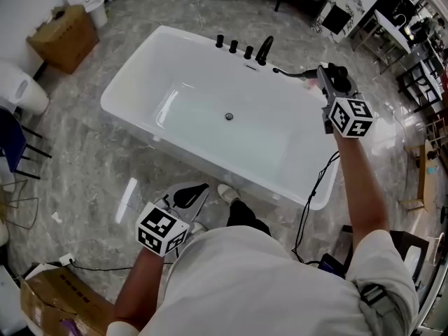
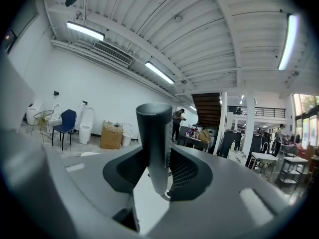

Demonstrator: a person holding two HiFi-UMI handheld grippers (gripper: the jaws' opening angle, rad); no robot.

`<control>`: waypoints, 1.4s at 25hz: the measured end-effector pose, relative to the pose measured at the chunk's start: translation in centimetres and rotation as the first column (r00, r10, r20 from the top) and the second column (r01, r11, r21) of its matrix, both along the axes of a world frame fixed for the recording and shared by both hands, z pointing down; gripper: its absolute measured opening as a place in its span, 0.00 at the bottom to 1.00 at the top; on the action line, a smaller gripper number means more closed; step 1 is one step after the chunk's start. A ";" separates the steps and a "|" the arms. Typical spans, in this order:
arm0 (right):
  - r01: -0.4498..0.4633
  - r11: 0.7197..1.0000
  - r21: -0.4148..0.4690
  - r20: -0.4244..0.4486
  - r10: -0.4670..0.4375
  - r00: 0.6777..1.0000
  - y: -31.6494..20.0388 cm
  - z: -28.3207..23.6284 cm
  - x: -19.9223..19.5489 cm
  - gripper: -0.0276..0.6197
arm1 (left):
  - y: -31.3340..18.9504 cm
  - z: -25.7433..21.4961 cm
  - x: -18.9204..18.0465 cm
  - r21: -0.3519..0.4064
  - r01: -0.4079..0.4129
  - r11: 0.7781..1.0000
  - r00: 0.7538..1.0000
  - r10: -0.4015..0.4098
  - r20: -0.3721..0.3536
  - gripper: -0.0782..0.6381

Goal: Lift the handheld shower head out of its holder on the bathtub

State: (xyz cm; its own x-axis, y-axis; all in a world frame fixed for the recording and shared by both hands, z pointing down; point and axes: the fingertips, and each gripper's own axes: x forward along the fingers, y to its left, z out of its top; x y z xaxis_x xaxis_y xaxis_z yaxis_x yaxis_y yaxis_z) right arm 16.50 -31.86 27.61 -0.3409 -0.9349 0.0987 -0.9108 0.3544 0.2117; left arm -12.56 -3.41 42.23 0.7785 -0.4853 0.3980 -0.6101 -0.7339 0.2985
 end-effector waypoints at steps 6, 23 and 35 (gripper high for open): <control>0.000 1.000 0.022 0.007 0.000 1.000 3.6 -0.9 -0.6 0.27 | 1.5 -0.1 -0.7 0.007 -0.014 1.000 1.000 0.014 0.000 0.12; 0.073 0.993 0.096 -0.002 -0.073 0.997 14.2 -6.2 -3.9 0.27 | 6.6 -0.4 -1.0 0.019 -0.059 0.998 0.998 0.059 -0.006 0.12; 0.177 0.978 0.112 -0.066 -0.170 0.983 20.7 -7.7 -8.3 0.27 | 7.8 -0.7 -1.3 0.023 -0.053 0.998 0.999 0.053 -0.013 0.12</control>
